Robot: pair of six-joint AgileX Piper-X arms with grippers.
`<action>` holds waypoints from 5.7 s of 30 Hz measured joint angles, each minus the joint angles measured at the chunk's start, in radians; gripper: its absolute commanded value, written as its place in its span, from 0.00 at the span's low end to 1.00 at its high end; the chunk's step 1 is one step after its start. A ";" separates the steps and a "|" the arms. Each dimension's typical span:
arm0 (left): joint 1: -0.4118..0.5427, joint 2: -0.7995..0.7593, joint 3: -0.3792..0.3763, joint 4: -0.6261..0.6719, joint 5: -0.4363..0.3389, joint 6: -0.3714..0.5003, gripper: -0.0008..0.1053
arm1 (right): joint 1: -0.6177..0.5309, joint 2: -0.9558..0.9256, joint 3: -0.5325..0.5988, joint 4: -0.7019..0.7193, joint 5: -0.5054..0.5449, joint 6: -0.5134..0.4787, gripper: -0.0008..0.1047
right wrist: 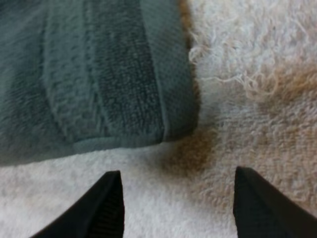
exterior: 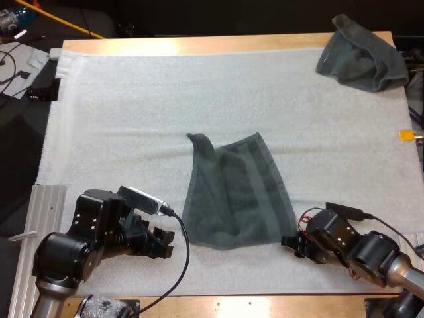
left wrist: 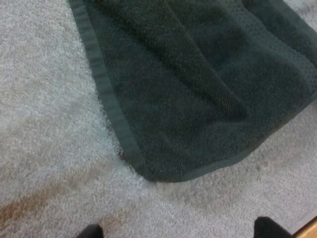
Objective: Pick towel from pile, fold and stack
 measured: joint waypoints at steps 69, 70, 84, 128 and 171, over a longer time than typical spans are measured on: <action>-0.115 0.603 0.142 -0.367 0.232 0.004 0.56 | -0.004 0.127 0.018 -0.062 0.039 0.057 0.01; -0.115 0.603 0.142 -0.367 0.232 0.004 0.57 | -0.004 0.127 0.018 -0.062 0.039 0.057 0.01; -0.115 0.749 0.144 -0.434 0.308 0.000 0.49 | -0.004 0.127 0.018 -0.062 0.043 0.057 0.01; -0.119 0.325 0.001 -0.173 0.337 -0.004 0.01 | 0.001 -0.037 -0.282 0.208 -0.027 -0.040 0.01; 0.088 0.686 0.005 -0.498 0.227 -0.063 0.20 | -0.249 0.413 -0.278 -0.192 -0.099 0.092 0.13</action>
